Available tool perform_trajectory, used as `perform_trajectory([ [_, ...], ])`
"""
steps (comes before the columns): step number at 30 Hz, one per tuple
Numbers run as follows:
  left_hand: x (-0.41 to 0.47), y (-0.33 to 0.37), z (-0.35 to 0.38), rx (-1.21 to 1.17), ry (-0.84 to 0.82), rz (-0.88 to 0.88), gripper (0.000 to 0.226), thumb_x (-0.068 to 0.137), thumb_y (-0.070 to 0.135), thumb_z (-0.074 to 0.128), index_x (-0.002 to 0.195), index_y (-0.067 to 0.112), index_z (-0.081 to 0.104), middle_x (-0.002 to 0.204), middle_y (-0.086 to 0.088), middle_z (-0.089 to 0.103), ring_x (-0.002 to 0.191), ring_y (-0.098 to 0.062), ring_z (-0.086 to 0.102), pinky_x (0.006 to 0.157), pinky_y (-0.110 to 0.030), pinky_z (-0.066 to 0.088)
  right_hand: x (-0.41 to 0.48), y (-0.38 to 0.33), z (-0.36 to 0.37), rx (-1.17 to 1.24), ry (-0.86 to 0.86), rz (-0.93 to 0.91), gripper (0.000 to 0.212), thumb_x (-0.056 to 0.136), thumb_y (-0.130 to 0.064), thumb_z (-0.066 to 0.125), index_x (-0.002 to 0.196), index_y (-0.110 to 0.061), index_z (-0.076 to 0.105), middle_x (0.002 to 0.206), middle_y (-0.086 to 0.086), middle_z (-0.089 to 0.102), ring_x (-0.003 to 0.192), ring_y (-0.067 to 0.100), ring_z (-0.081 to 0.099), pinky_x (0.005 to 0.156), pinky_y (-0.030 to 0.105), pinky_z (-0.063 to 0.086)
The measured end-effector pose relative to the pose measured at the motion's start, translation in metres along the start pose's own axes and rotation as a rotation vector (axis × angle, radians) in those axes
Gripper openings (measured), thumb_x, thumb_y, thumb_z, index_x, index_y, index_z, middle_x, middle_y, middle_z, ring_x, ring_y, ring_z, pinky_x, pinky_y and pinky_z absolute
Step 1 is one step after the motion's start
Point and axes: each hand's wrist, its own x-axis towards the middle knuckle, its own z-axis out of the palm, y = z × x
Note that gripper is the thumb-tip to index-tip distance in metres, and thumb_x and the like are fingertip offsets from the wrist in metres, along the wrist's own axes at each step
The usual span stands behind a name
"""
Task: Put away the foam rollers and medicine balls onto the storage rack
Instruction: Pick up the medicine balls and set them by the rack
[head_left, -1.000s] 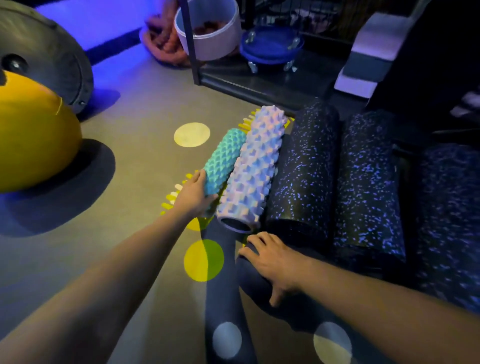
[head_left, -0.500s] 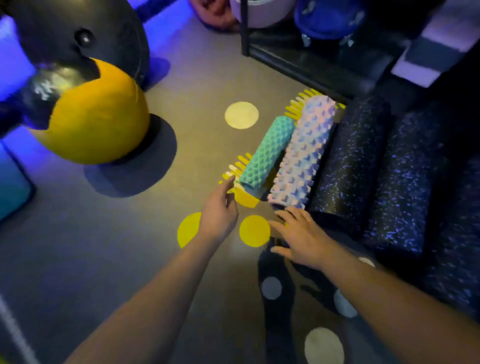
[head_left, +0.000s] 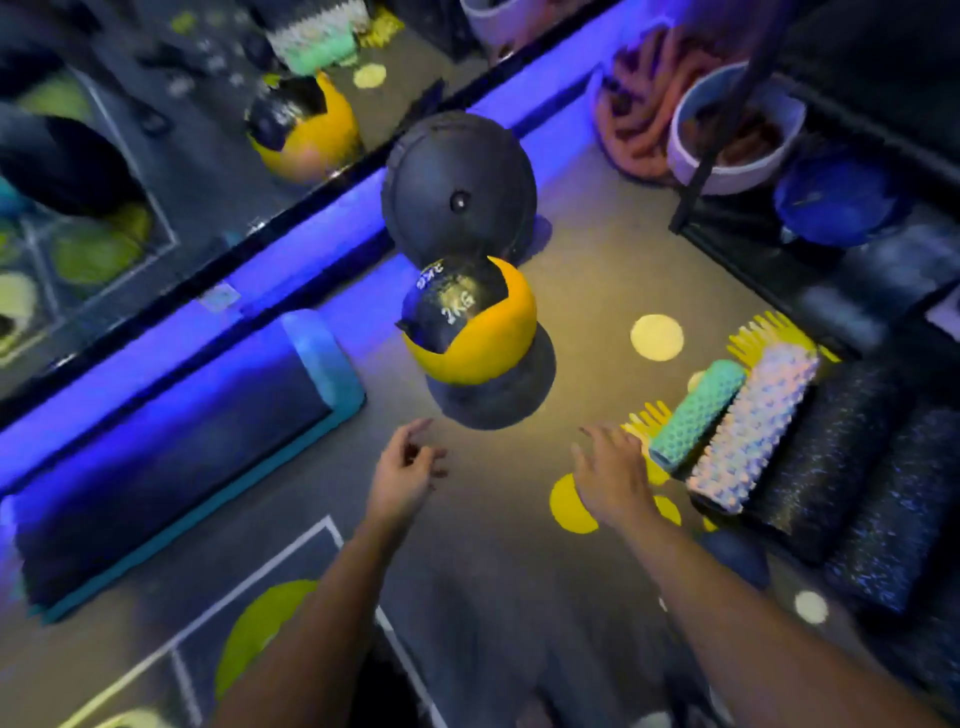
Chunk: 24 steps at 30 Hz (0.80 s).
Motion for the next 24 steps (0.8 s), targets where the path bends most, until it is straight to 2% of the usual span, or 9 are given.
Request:
perform_trajectory([
  [4, 0.046, 0.047, -0.027, -0.046, 0.049, -0.068, 0.032, 0.106, 0.015, 0.051, 0.138, 0.018, 0.050, 0.095, -0.008, 0.065, 0.069, -0.018, 0.062, 0.052, -0.025, 0.045, 0.049, -0.065, -0.029, 0.083, -0.018, 0.044, 0.039, 0.102, -0.026, 0.052, 0.137, -0.008, 0.057, 0.139, 0.016, 0.056, 0.131, 0.037, 0.046, 0.111, 0.042, 0.029],
  [6, 0.079, 0.058, -0.023, -0.036, 0.053, -0.089, 0.034, 0.106, 0.020, 0.053, 0.139, 0.016, 0.048, 0.097, -0.009, 0.063, 0.071, -0.017, 0.060, 0.054, -0.026, 0.046, 0.080, -0.074, -0.035, 0.145, -0.041, 0.075, 0.041, 0.103, -0.028, 0.051, 0.140, -0.009, 0.054, 0.143, 0.014, 0.053, 0.135, 0.034, 0.043, 0.113, 0.040, 0.027],
  [12, 0.209, 0.048, -0.002, 0.099, 0.101, -0.301, 0.034, 0.105, 0.024, 0.052, 0.134, 0.007, 0.048, 0.083, -0.008, 0.060, 0.067, -0.018, 0.055, 0.058, -0.032, 0.045, 0.191, -0.059, 0.000, 0.232, -0.194, 0.208, 0.039, 0.103, -0.034, 0.052, 0.136, -0.013, 0.057, 0.133, 0.011, 0.061, 0.126, 0.031, 0.053, 0.102, 0.038, 0.042],
  [16, 0.326, 0.053, 0.009, 0.228, 0.121, -0.350, 0.033, 0.100, 0.028, 0.053, 0.129, 0.013, 0.051, 0.086, -0.011, 0.064, 0.071, -0.024, 0.061, 0.060, -0.034, 0.049, 0.298, -0.072, 0.036, 0.201, -0.240, 0.215, 0.041, 0.102, -0.038, 0.051, 0.136, -0.016, 0.057, 0.124, 0.009, 0.062, 0.116, 0.031, 0.059, 0.095, 0.039, 0.048],
  [19, 0.379, 0.048, 0.001, 0.361, 0.093, -0.370, 0.022, 0.088, 0.038, 0.055, 0.102, 0.021, 0.054, 0.092, -0.015, 0.071, 0.077, -0.032, 0.070, 0.074, -0.044, 0.061, 0.360, -0.101, 0.055, 0.184, -0.233, 0.230, 0.044, 0.101, -0.039, 0.051, 0.138, -0.016, 0.055, 0.123, 0.012, 0.063, 0.116, 0.033, 0.058, 0.097, 0.045, 0.050],
  [21, 0.407, 0.036, -0.011, 0.500, 0.066, -0.379, 0.038, 0.074, 0.053, 0.054, 0.092, 0.020, 0.050, 0.097, -0.016, 0.071, 0.086, -0.036, 0.072, 0.080, -0.051, 0.062, 0.393, -0.123, 0.066, 0.175, -0.220, 0.248, 0.046, 0.100, -0.039, 0.053, 0.141, -0.017, 0.052, 0.124, 0.015, 0.063, 0.119, 0.035, 0.057, 0.100, 0.046, 0.048],
  [24, 0.456, -0.014, -0.032, 0.623, -0.019, -0.456, 0.084, 0.059, 0.085, 0.053, 0.103, 0.014, 0.054, 0.101, -0.021, 0.071, 0.089, -0.040, 0.074, 0.078, -0.054, 0.062, 0.442, -0.148, 0.087, 0.137, -0.204, 0.263, 0.055, 0.099, -0.040, 0.056, 0.148, -0.018, 0.043, 0.129, 0.018, 0.060, 0.122, 0.039, 0.055, 0.102, 0.048, 0.046],
])
